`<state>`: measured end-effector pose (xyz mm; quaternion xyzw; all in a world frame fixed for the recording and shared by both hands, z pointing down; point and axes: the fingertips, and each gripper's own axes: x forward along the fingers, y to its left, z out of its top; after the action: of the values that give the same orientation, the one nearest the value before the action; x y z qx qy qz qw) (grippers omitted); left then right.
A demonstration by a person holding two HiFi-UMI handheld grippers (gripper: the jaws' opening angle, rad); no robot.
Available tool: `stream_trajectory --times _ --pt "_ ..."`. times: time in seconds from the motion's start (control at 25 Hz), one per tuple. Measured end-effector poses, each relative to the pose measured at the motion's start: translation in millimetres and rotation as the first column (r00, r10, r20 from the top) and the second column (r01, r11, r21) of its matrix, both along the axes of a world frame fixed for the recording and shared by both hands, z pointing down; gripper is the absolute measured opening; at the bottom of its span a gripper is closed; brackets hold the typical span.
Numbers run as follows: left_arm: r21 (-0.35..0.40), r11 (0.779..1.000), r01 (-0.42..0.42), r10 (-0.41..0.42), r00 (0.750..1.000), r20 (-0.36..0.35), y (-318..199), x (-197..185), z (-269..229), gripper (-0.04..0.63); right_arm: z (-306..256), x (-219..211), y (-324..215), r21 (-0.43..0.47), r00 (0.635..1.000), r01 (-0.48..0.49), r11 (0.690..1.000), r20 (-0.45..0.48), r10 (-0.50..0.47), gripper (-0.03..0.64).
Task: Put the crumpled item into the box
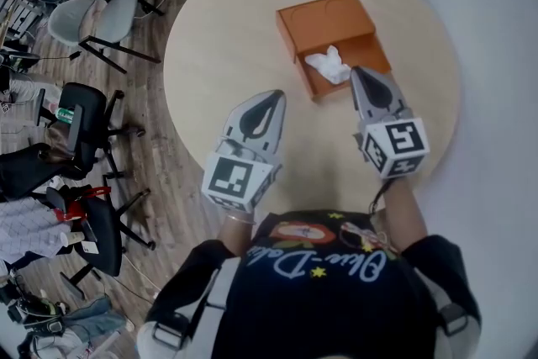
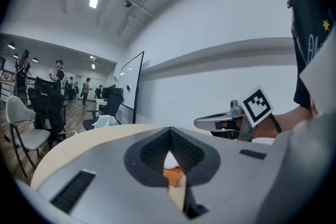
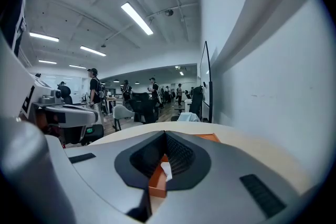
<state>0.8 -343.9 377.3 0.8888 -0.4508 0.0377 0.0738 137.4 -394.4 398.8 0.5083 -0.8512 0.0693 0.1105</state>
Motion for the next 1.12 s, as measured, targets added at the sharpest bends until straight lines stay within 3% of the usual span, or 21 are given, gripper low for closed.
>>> stream_trajectory --times 1.12 --pt "0.0 1.0 -0.011 0.011 0.999 0.038 8.1 -3.5 9.7 -0.008 -9.8 -8.3 26.4 0.015 0.999 0.036 0.999 -0.016 -0.035 0.0"
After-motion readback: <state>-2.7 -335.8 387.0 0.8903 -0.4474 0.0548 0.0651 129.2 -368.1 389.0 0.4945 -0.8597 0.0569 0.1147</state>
